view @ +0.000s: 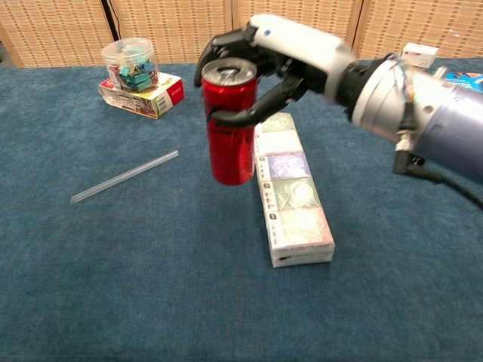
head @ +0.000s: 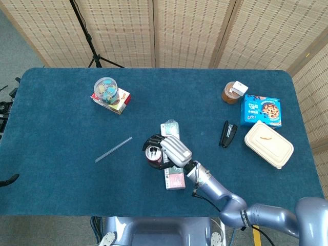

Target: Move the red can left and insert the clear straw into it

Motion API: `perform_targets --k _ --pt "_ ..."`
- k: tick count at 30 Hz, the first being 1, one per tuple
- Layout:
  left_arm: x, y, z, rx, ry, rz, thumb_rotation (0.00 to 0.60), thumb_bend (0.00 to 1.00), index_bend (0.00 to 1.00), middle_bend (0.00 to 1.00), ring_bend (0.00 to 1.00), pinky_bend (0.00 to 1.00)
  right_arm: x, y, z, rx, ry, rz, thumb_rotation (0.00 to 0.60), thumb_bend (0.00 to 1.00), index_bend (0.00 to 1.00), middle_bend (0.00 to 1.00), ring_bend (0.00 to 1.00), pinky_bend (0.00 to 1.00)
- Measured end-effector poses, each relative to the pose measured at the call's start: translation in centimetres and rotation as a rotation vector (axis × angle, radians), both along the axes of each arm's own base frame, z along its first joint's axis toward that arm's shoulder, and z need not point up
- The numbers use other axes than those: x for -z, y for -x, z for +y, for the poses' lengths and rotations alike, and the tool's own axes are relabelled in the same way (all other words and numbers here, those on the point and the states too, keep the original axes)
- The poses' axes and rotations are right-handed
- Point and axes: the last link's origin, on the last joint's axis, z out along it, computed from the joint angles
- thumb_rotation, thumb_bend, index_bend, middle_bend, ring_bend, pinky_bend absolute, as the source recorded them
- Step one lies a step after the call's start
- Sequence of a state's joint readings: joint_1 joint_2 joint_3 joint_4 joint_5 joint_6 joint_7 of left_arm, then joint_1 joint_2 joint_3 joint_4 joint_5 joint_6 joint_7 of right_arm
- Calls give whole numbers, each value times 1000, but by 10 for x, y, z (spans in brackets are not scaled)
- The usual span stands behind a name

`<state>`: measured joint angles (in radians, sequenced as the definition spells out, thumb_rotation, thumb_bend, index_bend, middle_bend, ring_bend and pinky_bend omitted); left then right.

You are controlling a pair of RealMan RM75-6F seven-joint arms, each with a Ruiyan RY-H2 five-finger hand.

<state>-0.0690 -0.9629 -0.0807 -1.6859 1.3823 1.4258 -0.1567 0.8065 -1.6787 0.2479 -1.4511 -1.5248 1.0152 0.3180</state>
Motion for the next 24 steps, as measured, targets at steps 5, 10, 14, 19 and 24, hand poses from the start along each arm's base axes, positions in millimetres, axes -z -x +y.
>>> perform_targets --k 5,10,14,19,24 --pt "0 0 0 1 2 -3 600 0 0 0 0 0 22 -5 3 17 -20 30 600 567 449 394 314 506" --pt "-2 1 0 -1 -1 -12 600 0 0 0 0 0 34 0 3 24 -7 60 600 567 449 394 314 505" --pt "-2 1 0 -1 0 -13 600 0 0 0 0 0 38 7 4 30 -2 74 600 567 444 390 314 501" --pt "-1 1 0 0 5 -11 600 0 0 0 0 0 40 12 4 30 -6 83 600 405 402 357 264 442" --pt "-1 0 0 0 6 -8 600 0 0 0 0 0 41 15 5 18 -3 88 600 231 349 294 189 398"
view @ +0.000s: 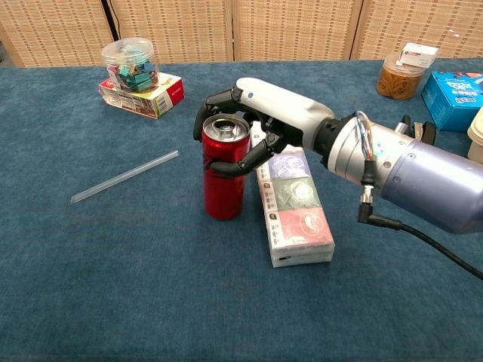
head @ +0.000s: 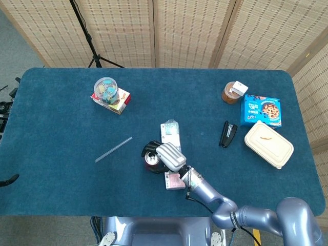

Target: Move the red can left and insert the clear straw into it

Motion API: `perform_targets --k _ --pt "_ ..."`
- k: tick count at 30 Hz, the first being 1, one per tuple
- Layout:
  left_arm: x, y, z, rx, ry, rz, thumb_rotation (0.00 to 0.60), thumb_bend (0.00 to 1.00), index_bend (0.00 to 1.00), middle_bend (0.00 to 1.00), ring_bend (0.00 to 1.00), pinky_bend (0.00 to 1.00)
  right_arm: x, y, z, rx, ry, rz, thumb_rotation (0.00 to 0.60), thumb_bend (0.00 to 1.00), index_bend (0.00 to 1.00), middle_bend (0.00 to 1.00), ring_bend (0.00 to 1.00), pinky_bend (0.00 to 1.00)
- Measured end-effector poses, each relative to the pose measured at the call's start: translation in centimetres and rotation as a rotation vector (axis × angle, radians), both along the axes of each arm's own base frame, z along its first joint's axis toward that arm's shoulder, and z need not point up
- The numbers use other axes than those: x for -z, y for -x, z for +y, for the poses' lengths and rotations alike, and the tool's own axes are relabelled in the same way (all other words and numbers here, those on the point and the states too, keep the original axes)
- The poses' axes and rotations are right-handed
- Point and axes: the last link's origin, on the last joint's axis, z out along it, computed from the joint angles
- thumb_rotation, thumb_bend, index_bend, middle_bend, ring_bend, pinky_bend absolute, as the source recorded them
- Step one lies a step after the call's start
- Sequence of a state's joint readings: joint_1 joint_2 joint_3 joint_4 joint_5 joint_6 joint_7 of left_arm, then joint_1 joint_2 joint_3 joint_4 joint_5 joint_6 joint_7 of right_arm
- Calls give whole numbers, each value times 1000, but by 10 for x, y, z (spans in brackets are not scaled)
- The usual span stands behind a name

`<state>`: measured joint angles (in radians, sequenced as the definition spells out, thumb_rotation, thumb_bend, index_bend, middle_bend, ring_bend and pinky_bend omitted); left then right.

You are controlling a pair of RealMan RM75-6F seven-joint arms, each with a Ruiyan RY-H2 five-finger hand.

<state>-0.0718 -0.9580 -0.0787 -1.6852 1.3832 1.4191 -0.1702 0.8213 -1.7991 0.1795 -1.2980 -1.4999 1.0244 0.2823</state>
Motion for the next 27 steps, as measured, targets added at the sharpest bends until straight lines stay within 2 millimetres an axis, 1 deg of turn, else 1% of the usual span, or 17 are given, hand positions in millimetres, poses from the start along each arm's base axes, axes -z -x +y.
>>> perform_targets --k 1,4,9,14,19,22,25,27 --pt "0 0 0 0 1 0 600 0 0 0 0 0 0 0 0 -1 0 1 600 217 341 285 179 390" --pt "0 0 0 1 2 1 600 0 0 0 0 0 0 1 1 -6 3 4 600 167 304 239 125 320" --pt "0 0 0 1 0 -3 600 0 0 0 0 0 -3 0 2 -11 8 -7 600 138 261 180 74 246" --pt "-1 0 0 3 1 -5 600 0 0 0 0 0 -10 -3 6 -23 6 -25 600 111 220 131 42 196" --pt "-1 0 -1 5 0 -7 600 0 0 0 0 0 -19 -6 6 -24 -1 -37 600 84 121 32 0 130" --pt "-2 0 0 7 -3 -8 600 0 0 0 0 0 -29 -6 5 -28 6 -28 600 73 67 0 0 73" --pt "-1 1 1 9 -1 -19 600 0 0 0 0 0 -51 -2 1 -32 41 -14 600 72 38 0 0 37" --pt "-1 1 1 10 -1 -24 600 0 0 0 0 0 -72 3 -1 -34 79 6 600 72 30 0 0 27"
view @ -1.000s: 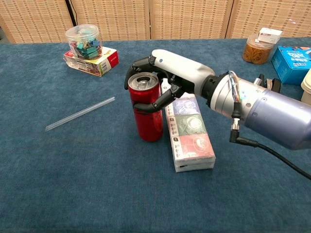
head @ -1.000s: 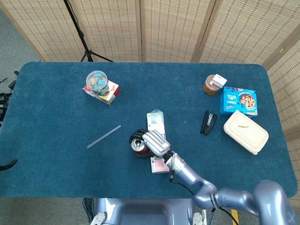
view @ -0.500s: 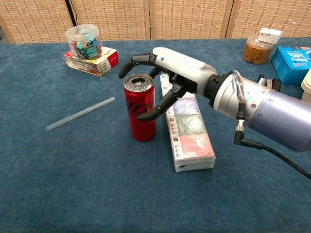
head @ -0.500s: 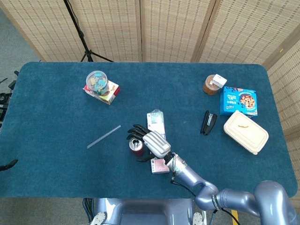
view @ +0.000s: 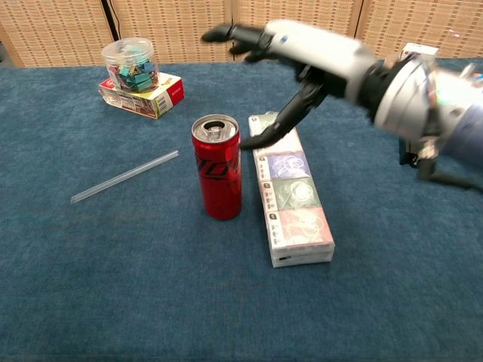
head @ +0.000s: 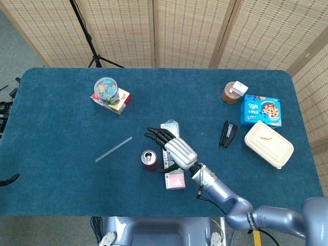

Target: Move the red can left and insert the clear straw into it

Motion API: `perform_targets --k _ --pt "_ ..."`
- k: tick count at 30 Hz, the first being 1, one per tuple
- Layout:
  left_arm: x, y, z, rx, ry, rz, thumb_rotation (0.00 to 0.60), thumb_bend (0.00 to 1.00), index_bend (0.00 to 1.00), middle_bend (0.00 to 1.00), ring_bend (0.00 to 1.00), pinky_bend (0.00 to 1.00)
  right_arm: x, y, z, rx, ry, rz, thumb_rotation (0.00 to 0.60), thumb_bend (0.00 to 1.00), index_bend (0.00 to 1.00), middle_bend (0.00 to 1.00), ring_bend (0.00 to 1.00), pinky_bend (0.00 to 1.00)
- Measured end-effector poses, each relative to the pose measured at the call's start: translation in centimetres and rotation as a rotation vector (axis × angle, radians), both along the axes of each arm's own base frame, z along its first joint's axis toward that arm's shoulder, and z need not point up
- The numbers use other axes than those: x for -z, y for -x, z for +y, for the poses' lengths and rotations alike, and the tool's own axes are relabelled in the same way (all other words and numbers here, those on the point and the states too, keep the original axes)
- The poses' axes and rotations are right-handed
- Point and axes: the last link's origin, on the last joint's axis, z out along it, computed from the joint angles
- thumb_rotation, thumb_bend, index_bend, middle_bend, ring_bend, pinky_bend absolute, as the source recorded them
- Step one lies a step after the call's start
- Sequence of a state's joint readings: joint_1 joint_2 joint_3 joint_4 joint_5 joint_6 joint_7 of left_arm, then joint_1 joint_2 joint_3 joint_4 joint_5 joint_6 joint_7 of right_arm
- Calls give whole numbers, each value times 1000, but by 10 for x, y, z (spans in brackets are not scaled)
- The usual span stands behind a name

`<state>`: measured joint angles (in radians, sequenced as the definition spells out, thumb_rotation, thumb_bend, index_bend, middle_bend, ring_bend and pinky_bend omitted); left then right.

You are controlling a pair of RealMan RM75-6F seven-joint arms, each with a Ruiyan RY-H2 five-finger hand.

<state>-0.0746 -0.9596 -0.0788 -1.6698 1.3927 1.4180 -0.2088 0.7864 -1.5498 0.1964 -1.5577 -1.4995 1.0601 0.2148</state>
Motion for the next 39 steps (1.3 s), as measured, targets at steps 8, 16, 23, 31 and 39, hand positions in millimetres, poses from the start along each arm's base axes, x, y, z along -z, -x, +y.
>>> perform_targets --k 8,16,23,31,39 --pt "6 6 11 -28 27 4 600 0 0 0 0 0 -80 53 0 77 151 133 600 70 15 0 0 0" --pt "26 7 42 -37 72 -26 600 0 0 0 0 0 -119 140 31 238 151 270 600 71 0 0 0 0" --pt "53 1 72 34 111 -19 600 0 0 0 0 0 -133 190 62 313 191 321 600 72 0 0 0 0" --pt "89 -4 103 160 163 33 600 3 0 0 0 0 -137 211 99 361 278 319 600 72 0 0 0 0" --pt "123 -17 113 339 246 82 600 22 0 0 0 0 -131 219 109 372 309 304 600 72 0 0 0 0"
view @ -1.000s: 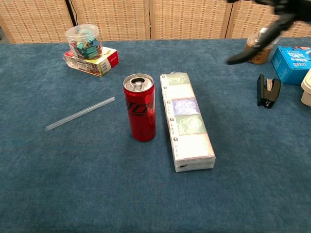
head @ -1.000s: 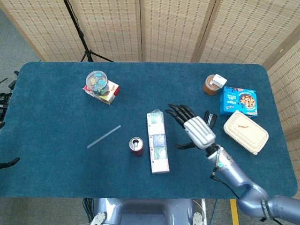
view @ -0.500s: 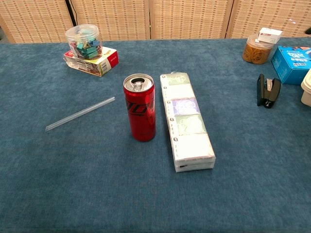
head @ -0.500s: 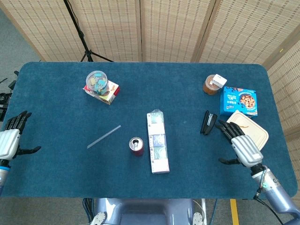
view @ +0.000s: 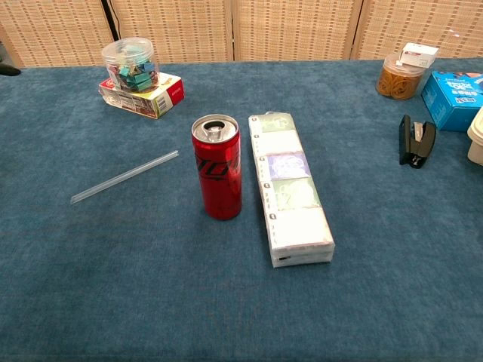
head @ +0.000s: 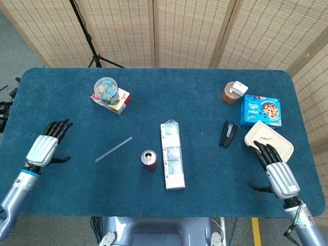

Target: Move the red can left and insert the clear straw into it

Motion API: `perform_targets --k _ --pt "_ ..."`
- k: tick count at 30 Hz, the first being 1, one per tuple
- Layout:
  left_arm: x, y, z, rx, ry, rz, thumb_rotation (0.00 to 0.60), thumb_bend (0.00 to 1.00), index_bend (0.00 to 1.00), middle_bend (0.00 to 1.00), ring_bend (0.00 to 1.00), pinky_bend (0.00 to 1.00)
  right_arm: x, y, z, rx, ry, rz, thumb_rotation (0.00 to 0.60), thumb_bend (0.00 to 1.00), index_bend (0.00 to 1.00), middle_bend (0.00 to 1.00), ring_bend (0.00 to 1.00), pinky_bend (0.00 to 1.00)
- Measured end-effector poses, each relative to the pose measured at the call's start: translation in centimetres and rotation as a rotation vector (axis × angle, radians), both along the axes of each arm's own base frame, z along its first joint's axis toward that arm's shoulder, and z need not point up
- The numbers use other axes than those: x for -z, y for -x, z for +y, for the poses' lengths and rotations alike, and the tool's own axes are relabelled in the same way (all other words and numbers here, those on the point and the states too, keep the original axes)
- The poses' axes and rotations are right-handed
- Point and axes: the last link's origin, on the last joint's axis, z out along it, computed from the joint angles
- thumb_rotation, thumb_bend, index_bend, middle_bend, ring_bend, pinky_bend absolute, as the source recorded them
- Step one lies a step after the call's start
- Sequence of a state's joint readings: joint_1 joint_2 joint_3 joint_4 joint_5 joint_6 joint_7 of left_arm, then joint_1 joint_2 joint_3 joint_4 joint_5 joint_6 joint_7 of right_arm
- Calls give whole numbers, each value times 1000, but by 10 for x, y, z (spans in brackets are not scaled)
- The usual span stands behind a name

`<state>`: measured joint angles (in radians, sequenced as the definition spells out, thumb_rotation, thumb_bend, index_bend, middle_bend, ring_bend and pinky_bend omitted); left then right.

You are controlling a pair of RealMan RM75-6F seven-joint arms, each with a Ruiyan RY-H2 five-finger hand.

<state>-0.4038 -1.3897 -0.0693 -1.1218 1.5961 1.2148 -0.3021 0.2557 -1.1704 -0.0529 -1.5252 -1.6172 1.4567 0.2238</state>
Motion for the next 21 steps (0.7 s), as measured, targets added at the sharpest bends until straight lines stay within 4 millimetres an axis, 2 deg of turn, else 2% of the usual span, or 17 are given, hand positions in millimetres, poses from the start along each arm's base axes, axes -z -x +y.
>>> perform_targets --k 10,21 --pt "28 -20 12 149 24 88 600 57 0 0 0 0 -3 5 -3 4 3 -24 600 72 0 0 0 0" --pt "43 -23 17 154 53 107 600 92 0 0 0 0 -2 5 -3 8 4 -45 600 73 0 0 0 0"
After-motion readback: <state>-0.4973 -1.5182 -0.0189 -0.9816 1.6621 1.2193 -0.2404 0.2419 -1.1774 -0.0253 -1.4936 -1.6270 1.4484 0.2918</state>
